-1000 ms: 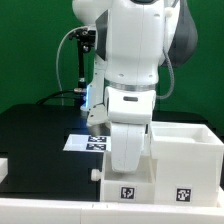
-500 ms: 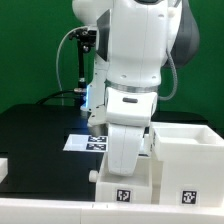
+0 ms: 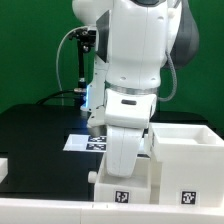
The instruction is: Assemble drawer
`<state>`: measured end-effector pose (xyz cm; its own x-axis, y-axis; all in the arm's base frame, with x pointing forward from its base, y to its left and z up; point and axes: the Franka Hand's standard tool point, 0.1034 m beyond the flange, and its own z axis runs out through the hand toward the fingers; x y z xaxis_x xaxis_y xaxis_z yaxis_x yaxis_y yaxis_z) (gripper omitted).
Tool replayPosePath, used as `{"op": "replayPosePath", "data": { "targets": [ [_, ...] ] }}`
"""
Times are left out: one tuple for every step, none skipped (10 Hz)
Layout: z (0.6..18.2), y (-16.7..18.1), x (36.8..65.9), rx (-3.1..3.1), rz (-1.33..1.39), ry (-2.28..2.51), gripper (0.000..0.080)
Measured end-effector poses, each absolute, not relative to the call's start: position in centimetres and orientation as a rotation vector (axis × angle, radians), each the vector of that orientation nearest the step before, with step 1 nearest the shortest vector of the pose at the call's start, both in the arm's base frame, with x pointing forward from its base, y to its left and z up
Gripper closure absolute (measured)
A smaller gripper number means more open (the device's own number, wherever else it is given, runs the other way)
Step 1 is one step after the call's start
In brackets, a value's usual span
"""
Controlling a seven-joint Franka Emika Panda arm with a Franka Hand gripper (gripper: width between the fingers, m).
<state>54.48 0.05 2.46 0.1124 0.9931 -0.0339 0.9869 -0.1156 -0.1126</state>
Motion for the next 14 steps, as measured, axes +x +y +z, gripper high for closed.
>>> {"op": "replayPosePath", "data": {
  "targets": [
    [2.6,-0.9,55.2,-2.264,0.093,-2.107,0.0767],
    [2.7,-1.6,55.5,-2.238,0.065,-2.145,0.0767],
    [2.8,-1.8,55.7,-2.214,0.055,-2.168,0.0767],
    [2.8,-1.8,55.7,-2.214,0.053,-2.167,0.0767],
    [2.9,-1.7,55.8,-2.212,0.050,-2.170,0.0767],
    [2.9,-1.3,55.9,-2.224,0.049,-2.159,0.0767],
    [2.9,-0.6,55.9,-2.229,0.046,-2.153,0.0767],
    [2.9,0.0,55.8,-2.237,0.046,-2.143,0.0767],
    [2.8,0.4,55.7,-2.241,0.045,-2.137,0.0767],
    [2.7,0.6,55.7,-2.246,0.042,-2.132,0.0767],
    [2.5,0.6,55.6,-2.247,0.039,-2.132,0.0767],
    [2.2,0.7,55.5,-2.249,0.039,-2.128,0.0767],
    [2.0,0.8,55.5,-2.259,0.037,-2.118,0.0767],
    [1.8,0.9,55.4,-2.277,0.032,-2.102,0.0767]
  ]
}}
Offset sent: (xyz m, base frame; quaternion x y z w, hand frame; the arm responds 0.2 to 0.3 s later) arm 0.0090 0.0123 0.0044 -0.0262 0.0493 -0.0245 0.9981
